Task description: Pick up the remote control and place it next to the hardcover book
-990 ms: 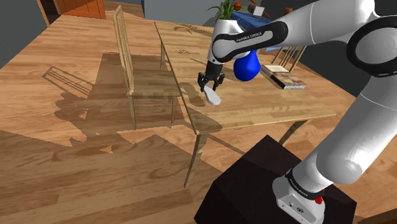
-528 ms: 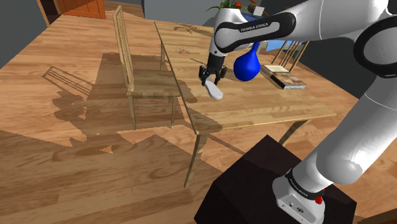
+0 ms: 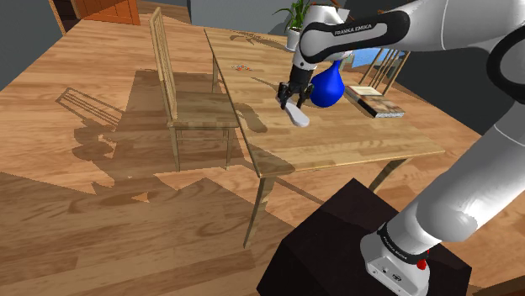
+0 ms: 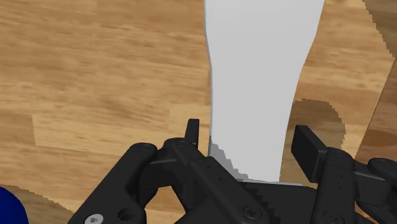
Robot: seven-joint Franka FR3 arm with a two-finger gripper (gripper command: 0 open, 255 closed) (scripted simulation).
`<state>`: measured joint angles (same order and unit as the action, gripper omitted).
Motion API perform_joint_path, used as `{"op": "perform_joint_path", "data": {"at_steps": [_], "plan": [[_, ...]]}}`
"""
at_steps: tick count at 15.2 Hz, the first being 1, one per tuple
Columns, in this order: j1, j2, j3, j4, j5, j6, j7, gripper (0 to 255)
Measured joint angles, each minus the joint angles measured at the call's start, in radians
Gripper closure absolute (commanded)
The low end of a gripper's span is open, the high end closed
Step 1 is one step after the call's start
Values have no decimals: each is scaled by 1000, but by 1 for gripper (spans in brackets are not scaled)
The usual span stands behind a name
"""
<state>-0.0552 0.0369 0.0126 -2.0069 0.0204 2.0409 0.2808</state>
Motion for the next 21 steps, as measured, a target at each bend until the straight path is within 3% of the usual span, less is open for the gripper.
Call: {"op": "perform_joint_path", "data": {"at_steps": [10, 21], "plan": [[-109, -118, -114, -148, -10, 26, -218, 255], [-237, -129, -267, -151, -29, 17, -489, 255]]}}
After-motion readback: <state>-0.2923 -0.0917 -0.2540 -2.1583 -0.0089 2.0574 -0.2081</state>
